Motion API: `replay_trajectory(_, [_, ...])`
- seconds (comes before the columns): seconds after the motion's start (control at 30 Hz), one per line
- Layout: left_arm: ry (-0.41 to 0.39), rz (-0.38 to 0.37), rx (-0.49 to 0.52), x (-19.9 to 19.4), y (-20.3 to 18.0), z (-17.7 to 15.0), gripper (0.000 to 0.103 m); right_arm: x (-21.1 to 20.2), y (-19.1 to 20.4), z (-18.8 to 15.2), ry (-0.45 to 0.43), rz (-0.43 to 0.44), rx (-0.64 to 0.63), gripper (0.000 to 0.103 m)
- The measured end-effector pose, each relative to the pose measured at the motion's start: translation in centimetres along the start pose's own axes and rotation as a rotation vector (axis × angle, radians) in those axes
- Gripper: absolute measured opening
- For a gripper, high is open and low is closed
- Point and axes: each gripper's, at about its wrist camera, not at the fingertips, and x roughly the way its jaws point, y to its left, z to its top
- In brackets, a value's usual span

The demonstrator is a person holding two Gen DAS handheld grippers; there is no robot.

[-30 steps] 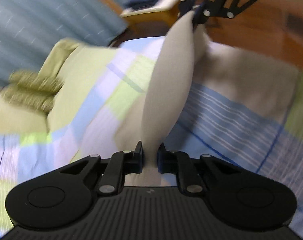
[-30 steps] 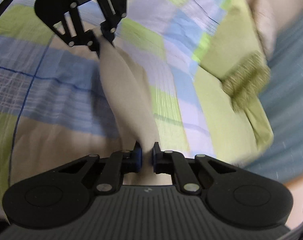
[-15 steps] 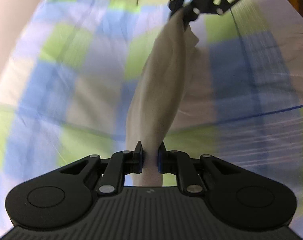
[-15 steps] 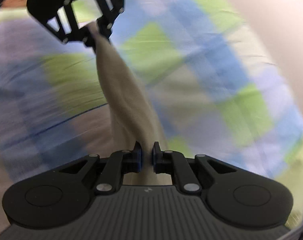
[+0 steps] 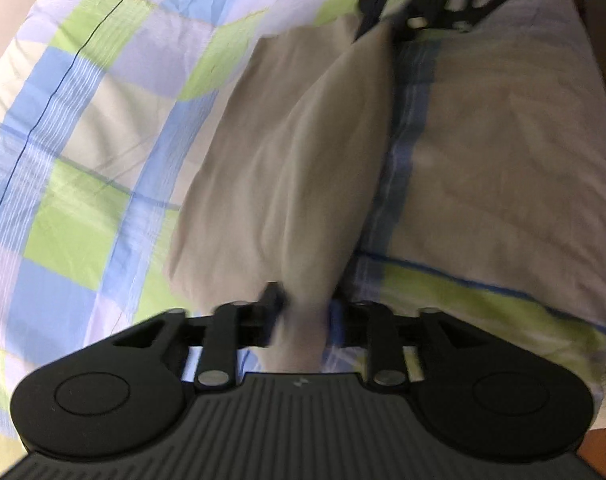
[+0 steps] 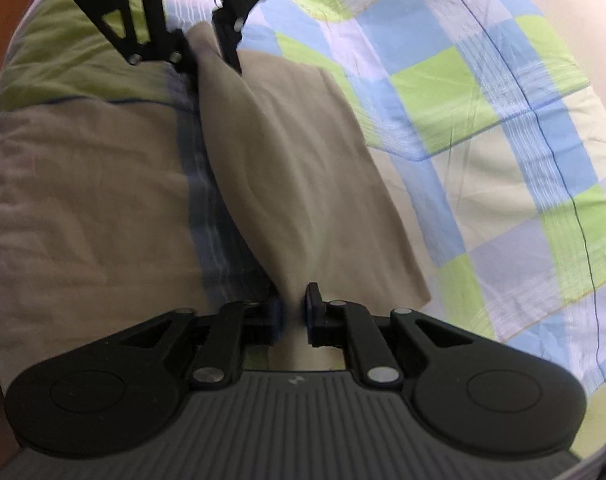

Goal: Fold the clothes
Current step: 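Open both grippers and smooth the folded shirt flat into a rectangle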

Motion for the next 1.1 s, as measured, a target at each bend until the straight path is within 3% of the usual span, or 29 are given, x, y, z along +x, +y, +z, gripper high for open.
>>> replay_trajectory(0.07, [0.01,-0.018,-0.024,-1.6,0.7,-1.3,0.049,-0.9,0.1,-0.1,0.019,-0.001,0.012,0.034])
replay_trajectory(0.17, [0.029,-0.055,-0.132,-4.2,3.0,-2.6,0.049,-3.8,-1.9,-0.4,0.013,0.07,0.219,0.031])
replay_trajectory(0.2, [0.032,-0.068,-0.195,-4.6,4.2,-2.7,0.049,-4.4,-3.0,-0.5,0.0,0.103,0.315,0.027])
replay_trajectory(0.27, [0.03,-0.088,-0.349,-4.3,6.6,-2.0,0.048,-5.0,-6.2,-0.7,-0.041,0.206,0.587,0.009])
replay_trajectory(0.37, [0.024,-0.162,-0.581,-2.7,9.7,-0.9,0.046,-3.4,-8.3,-1.3,-0.093,0.299,0.845,0.006])
replay_trajectory(0.4, [0.02,-0.222,-0.695,-1.4,10.2,-0.7,0.047,-2.5,-8.5,-1.6,-0.106,0.326,0.915,0.006])
replay_trajectory(0.43, [0.016,-0.286,-0.812,-0.2,10.7,-0.5,0.047,-1.7,-8.5,-1.9,-0.108,0.337,0.96,0.006])
replay_trajectory(0.53, [0.117,-0.314,-0.993,2.7,10.4,-1.5,0.049,1.7,-8.3,-2.3,0.0,0.356,1.048,0.001])
replay_trajectory(0.63, [0.122,-0.306,-1.061,1.6,11.4,-1.7,0.048,1.6,-8.5,-2.2,0.032,0.334,1.047,0.003])
replay_trajectory(0.77, [0.081,-0.273,-0.959,1.0,13.8,-2.0,0.048,0.7,-10.7,-2.3,-0.019,0.319,1.031,0.015])
replay_trajectory(1.0, [0.016,-0.318,-0.702,6.5,20.2,-1.3,0.042,4.1,-17.1,-1.8,-0.081,0.303,0.875,0.016])
replay_trajectory(1.1, [0.025,-0.335,-0.657,8.0,20.4,-0.8,0.042,5.5,-18.8,-2.2,-0.083,0.303,0.822,0.017])
